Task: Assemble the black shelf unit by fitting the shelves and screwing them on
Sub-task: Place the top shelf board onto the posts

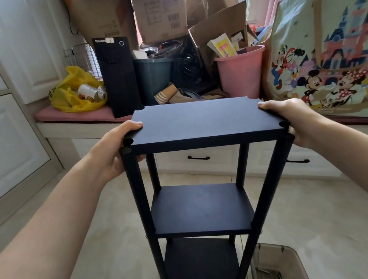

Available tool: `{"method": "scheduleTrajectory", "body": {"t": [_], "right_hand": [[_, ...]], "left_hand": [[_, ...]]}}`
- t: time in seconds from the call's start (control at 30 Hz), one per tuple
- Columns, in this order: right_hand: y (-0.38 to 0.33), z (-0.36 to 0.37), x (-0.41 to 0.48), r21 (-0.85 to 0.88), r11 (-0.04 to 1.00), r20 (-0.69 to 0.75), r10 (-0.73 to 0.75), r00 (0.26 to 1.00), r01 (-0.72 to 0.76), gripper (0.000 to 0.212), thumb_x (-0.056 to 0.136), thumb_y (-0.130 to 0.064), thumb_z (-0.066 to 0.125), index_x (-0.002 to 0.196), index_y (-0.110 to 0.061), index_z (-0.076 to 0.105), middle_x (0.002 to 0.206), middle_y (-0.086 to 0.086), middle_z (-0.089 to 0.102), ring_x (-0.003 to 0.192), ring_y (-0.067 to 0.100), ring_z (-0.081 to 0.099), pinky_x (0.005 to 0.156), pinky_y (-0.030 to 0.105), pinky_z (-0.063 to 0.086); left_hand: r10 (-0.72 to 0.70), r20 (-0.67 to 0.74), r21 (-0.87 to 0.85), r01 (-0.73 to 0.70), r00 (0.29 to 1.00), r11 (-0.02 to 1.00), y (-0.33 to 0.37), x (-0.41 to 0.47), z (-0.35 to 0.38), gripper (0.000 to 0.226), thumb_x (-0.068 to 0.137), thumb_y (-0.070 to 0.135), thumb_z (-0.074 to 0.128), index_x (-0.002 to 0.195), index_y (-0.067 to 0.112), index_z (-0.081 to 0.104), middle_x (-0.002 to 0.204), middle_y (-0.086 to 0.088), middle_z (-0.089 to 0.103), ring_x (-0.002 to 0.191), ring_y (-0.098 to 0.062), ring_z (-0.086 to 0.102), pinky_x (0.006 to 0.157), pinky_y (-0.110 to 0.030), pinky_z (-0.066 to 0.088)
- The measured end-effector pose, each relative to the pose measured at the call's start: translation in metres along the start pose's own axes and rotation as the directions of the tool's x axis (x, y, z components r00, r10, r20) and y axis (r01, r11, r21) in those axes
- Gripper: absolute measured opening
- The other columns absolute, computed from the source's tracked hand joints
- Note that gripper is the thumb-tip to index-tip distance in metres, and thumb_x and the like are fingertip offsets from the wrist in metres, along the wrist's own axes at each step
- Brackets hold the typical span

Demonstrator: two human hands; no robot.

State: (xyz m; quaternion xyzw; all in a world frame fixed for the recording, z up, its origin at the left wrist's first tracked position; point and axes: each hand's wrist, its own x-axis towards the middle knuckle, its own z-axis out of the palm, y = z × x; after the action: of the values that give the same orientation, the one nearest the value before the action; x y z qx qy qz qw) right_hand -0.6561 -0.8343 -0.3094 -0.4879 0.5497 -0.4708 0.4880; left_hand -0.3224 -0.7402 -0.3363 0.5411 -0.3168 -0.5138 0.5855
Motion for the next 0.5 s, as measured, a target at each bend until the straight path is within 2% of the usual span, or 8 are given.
{"method": "scheduleTrajectory", "body": {"t": [0.1,0.23,0.3,0.4,0.43,0.5], "right_hand": [[0.0007,0.0002,0.0000,-0.008,1.000,0.002,0.005,1.000,-0.005,0.040,0.085,-0.034,0.076,0.116,-0.011,0.066,0.085,-0.002,0.066,0.067,0.011,0.062,0.041,0.016,0.047],[-0.0010,0.0003,-0.0008,-0.042,0.999,0.012,0.017,1.000,-0.017,0.038,0.085,-0.035,0.075,0.115,-0.012,0.066,0.086,-0.002,0.065,0.068,0.011,0.061,0.042,0.016,0.047],[-0.0023,0.0005,-0.0001,-0.052,0.999,0.017,0.015,1.000,-0.014,0.036,0.086,-0.033,0.074,0.115,-0.012,0.066,0.087,-0.002,0.065,0.069,0.012,0.061,0.047,0.020,0.050],[-0.0055,0.0012,0.0012,-0.050,0.999,0.029,-0.015,0.999,0.016,0.035,0.089,-0.028,0.070,0.121,-0.015,0.065,0.100,0.001,0.068,0.081,0.015,0.061,0.066,0.025,0.049],[-0.0065,0.0015,0.0014,-0.052,0.998,0.035,-0.028,0.999,0.029,0.034,0.090,-0.026,0.069,0.123,-0.018,0.066,0.108,0.002,0.068,0.086,0.017,0.061,0.069,0.026,0.049],[-0.0072,0.0017,0.0010,-0.060,0.997,0.045,-0.044,0.998,0.046,0.034,0.091,-0.023,0.067,0.125,-0.024,0.066,0.117,0.001,0.066,0.087,0.016,0.059,0.064,0.023,0.048]], "left_hand": [[-0.030,0.066,0.012,0.029,0.997,1.000,-0.0061,-0.0009,-0.0039,0.044,0.086,0.035,0.073,0.119,0.008,0.061,0.087,-0.006,0.072,0.072,-0.014,0.069,0.054,-0.026,0.055],[-0.028,0.103,-0.019,0.030,0.994,0.999,-0.0076,-0.0013,-0.0047,0.052,0.076,0.035,0.076,0.118,0.008,0.060,0.080,-0.005,0.074,0.069,-0.014,0.070,0.051,-0.026,0.054],[-0.030,0.103,-0.043,0.035,0.994,0.998,-0.0078,-0.0009,-0.0032,0.045,0.080,0.033,0.075,0.116,0.008,0.060,0.078,-0.005,0.073,0.066,-0.014,0.070,0.049,-0.025,0.054],[-0.035,0.090,-0.063,0.041,0.995,0.997,-0.0087,0.0000,-0.0018,0.032,0.089,0.030,0.070,0.111,0.009,0.062,0.075,-0.004,0.073,0.064,-0.014,0.070,0.051,-0.025,0.056],[-0.037,0.083,-0.062,0.042,0.996,0.997,-0.0085,0.0001,-0.0012,0.033,0.088,0.030,0.071,0.111,0.009,0.062,0.076,-0.005,0.073,0.065,-0.015,0.071,0.053,-0.025,0.056],[-0.047,0.067,-0.059,0.051,0.997,0.997,-0.0077,0.0004,0.0000,0.039,0.084,0.032,0.073,0.114,0.010,0.062,0.085,-0.006,0.073,0.071,-0.016,0.071,0.055,-0.026,0.057]]}}
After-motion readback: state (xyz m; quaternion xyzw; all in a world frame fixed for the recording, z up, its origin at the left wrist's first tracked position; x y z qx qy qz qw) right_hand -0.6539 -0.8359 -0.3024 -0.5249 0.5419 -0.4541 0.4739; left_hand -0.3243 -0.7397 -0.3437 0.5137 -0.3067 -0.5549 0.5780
